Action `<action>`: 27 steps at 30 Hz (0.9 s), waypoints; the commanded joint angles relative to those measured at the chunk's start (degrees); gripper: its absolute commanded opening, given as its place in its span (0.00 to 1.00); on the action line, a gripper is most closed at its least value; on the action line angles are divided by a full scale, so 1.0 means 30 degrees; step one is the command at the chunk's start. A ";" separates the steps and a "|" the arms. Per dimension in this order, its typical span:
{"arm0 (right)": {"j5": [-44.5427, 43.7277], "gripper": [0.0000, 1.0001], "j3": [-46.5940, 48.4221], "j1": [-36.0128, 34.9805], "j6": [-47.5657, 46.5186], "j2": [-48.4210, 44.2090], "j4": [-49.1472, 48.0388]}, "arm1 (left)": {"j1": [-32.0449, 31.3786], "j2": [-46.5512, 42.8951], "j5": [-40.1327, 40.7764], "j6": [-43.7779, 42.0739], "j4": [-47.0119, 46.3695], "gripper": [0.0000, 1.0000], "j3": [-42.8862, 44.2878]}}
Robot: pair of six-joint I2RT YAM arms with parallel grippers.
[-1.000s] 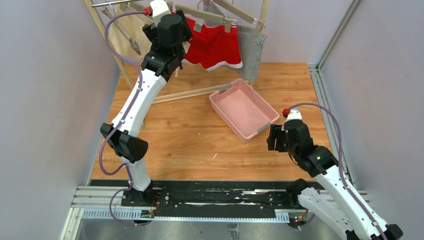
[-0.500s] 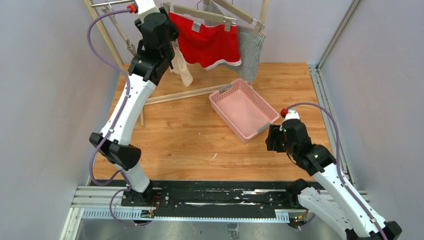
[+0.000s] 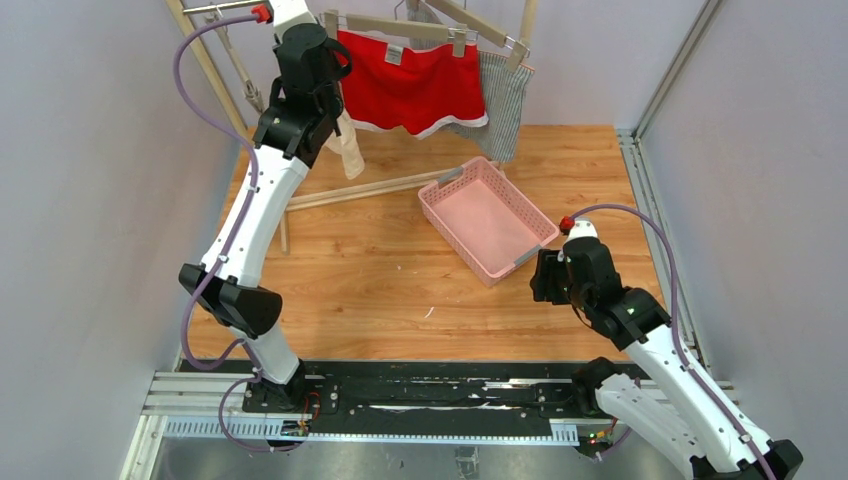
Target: Remove the underwear clipped to the hanger
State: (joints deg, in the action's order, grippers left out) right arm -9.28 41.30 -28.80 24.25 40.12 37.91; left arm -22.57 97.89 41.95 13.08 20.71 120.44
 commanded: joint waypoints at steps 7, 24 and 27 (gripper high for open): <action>-0.0086 0.53 0.0131 0.0312 0.0203 0.0172 -0.0070 | 0.0489 0.0134 -0.0334 -0.0210 0.0557 0.08 0.0565; 0.0007 0.53 -0.0561 0.0315 0.0300 0.0505 -0.0731 | 0.0608 -0.0677 -0.1134 -0.2060 -0.1247 0.00 0.0539; 0.0167 0.52 -0.0740 0.0312 0.0275 0.0803 -0.1072 | 0.0616 -0.1012 -0.1434 -0.2493 -0.1694 0.00 0.0397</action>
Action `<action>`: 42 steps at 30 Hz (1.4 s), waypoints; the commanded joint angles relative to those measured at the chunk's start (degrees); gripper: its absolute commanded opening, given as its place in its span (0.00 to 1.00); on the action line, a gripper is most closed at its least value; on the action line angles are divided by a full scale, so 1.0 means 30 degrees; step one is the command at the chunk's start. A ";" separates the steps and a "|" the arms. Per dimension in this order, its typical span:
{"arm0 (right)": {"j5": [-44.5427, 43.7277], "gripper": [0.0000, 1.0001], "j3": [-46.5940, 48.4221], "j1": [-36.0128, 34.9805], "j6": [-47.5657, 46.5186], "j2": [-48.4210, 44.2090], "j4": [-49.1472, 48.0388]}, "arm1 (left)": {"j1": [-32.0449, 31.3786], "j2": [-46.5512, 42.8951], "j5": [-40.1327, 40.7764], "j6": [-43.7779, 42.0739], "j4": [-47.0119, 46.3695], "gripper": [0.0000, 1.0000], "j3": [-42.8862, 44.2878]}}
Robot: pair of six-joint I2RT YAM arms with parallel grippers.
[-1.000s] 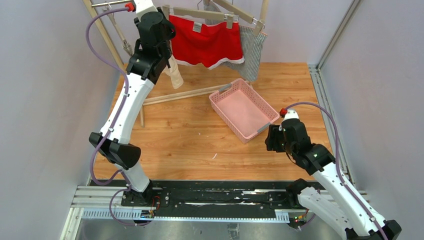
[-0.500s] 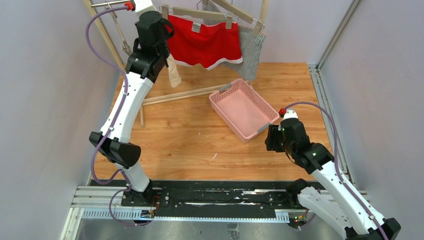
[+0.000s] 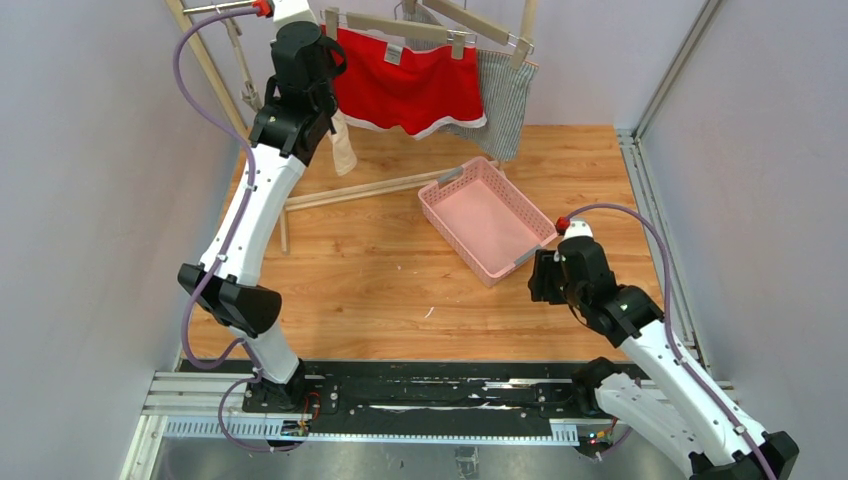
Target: Remove the underwear clipped to the hanger
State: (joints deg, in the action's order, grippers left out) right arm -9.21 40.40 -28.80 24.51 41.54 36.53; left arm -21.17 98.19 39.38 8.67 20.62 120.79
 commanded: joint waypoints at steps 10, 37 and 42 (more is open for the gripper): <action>0.0628 0.51 -0.0610 0.0315 0.0032 0.1270 -0.0882 | 0.0142 -0.2364 -0.0774 -0.2250 -0.3371 0.00 -0.1520; 0.1430 0.46 -0.1735 0.0312 -0.0297 0.2243 -0.2087 | 0.0369 -0.7727 -0.4409 -0.7097 -1.0699 0.00 -1.0865; 0.1372 0.46 -0.1991 0.0312 -0.0374 0.2238 -0.2307 | 0.0376 -0.8737 -0.4892 -0.7621 -1.0391 0.00 -1.1701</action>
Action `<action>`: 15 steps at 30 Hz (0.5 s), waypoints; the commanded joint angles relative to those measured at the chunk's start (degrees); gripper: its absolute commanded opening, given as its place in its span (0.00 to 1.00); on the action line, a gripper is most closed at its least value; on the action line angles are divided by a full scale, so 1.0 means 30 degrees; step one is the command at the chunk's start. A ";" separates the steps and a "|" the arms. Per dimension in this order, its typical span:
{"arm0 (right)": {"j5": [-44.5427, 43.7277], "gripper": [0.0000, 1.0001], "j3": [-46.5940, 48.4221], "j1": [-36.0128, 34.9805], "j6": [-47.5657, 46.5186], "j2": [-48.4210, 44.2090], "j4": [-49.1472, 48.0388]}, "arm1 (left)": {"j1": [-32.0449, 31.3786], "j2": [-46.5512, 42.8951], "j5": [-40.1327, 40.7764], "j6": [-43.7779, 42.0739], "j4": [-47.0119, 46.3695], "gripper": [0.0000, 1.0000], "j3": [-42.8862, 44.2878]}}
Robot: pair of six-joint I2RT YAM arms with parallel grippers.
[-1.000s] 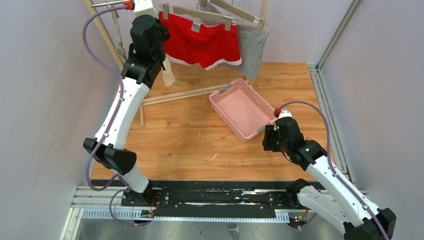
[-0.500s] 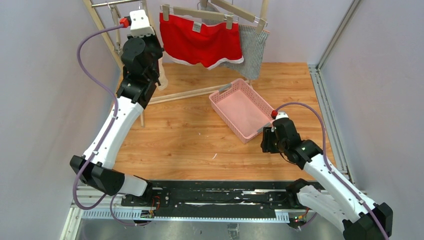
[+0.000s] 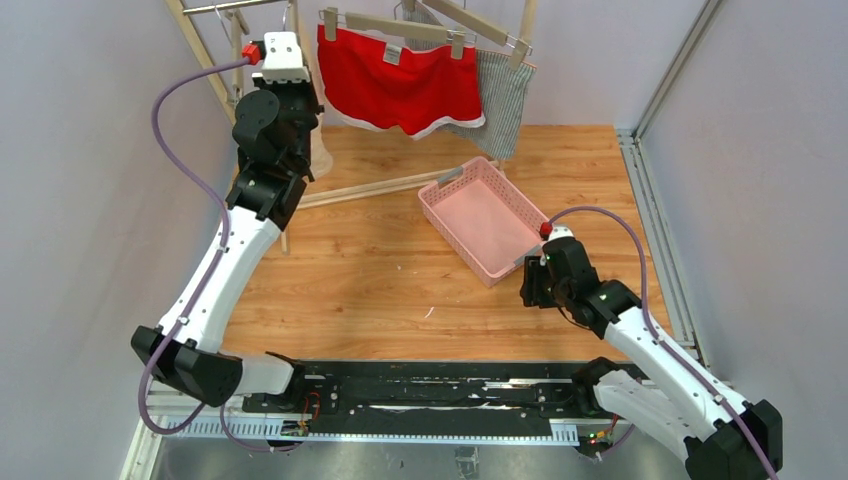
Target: Remove the underwear clipped to the hanger
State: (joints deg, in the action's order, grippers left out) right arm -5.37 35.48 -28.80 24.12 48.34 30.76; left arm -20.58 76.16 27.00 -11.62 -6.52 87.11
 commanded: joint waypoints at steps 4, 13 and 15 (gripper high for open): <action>0.0114 0.46 -0.0457 0.0312 -0.0429 0.0041 -0.0634 | 0.0180 -0.2434 -0.0979 -0.1178 -0.0284 0.00 -0.1136; 0.0242 0.46 0.0458 0.0312 -0.0952 0.0211 -0.1291 | 0.0187 -0.6059 -0.0321 -0.1258 0.3162 0.00 -0.3913; 0.0236 0.46 0.0643 0.0327 -0.1181 0.0431 -0.1422 | 0.0195 -0.6691 -0.0445 -0.1311 0.3871 0.00 -0.4405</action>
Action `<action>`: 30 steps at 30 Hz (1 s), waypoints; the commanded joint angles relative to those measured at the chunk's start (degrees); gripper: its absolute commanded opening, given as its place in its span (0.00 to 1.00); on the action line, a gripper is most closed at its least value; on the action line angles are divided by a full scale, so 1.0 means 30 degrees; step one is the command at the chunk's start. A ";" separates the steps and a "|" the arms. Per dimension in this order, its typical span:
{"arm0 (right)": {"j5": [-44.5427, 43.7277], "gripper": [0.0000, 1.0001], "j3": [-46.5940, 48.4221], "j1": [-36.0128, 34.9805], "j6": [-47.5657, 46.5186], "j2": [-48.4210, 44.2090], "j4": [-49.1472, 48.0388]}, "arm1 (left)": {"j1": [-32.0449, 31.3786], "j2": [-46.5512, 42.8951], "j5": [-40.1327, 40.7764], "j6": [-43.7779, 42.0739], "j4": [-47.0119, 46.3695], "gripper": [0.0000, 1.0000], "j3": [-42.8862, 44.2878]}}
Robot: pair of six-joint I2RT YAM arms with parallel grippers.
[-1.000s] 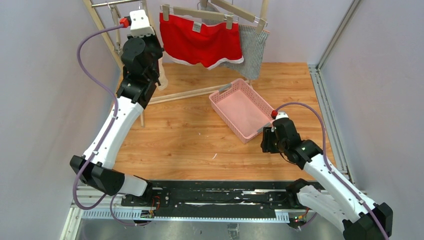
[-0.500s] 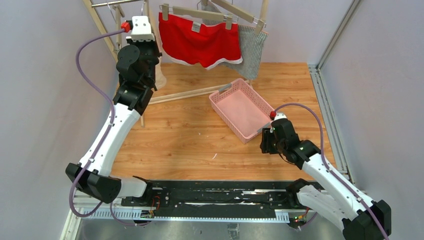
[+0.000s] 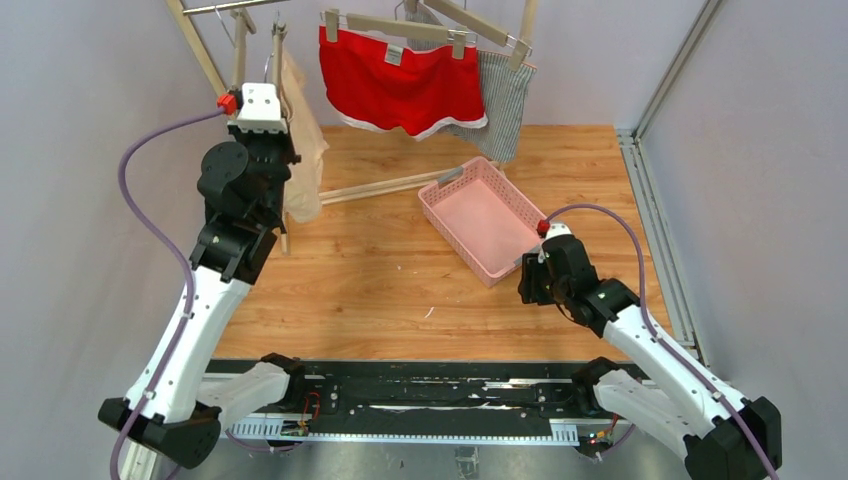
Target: Remove the underwear clipped to the hanger
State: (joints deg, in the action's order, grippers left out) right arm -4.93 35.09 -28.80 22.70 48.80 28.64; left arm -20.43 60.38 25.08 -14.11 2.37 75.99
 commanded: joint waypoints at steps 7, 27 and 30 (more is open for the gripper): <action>0.0815 0.46 0.1971 0.0312 -0.1410 0.0981 -0.0847 | 0.0129 -0.2523 -0.3790 -0.0202 0.8748 0.00 0.0198; 1.0971 0.79 1.0719 0.0397 -0.6833 0.6019 -0.3036 | 0.0129 -0.4272 -1.8069 0.0877 1.4142 0.00 -0.2496; 1.3014 0.80 1.1030 0.0469 -0.7542 0.6020 -0.3492 | 0.0131 -0.4157 -2.1710 0.1121 1.3082 0.00 -0.3508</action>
State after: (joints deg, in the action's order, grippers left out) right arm 24.38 65.91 -28.77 4.71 66.98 20.64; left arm -20.36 47.62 -23.07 -10.52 46.87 68.55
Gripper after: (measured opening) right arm 0.796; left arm 0.124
